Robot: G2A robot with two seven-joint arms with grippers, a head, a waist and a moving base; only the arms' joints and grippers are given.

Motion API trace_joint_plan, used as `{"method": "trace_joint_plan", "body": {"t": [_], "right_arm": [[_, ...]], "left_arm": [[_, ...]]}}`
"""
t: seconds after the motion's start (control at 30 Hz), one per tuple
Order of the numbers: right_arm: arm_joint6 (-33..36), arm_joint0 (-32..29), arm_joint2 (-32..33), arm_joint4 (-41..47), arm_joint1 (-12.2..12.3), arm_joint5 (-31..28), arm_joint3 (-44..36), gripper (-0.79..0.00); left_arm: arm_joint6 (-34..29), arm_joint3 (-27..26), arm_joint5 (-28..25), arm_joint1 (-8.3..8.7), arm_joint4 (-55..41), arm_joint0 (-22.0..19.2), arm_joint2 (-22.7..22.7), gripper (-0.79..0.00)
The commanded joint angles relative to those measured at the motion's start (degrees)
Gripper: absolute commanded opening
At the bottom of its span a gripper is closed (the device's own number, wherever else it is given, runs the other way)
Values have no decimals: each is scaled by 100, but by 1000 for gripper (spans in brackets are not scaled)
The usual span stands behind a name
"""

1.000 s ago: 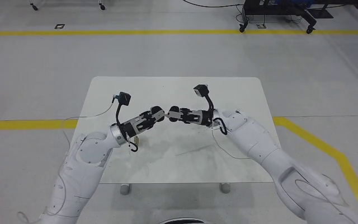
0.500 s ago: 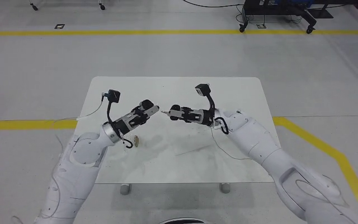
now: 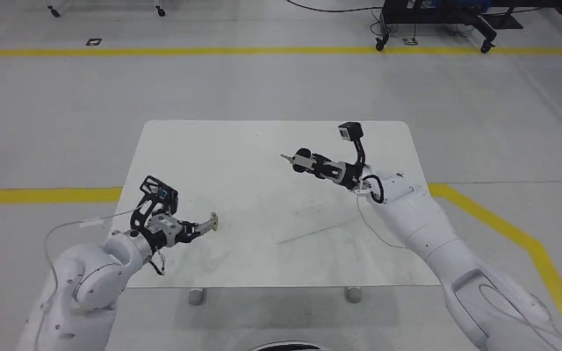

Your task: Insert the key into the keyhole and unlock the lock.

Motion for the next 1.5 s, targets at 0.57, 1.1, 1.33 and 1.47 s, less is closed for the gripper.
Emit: {"method": "trace_joint_plan", "body": {"t": [0.57,1.1,1.33,1.47], "right_arm": [[0,0,1,0,0,0,0,-785],[0,0,1,0,0,0,0,-785],[0,0,1,0,0,0,0,-785],[0,0,1,0,0,0,0,-785]], "left_arm": [[-430,1314,1450,-226,1452,-1178,1823,-114],[-587,1183,1547,-247,1446,-1181,1838,-428],[-689,1230,1517,-268,1449,-1320,1942,-785],[-896,1215,1437,-273,1530,-1388,2029,-785]]}}
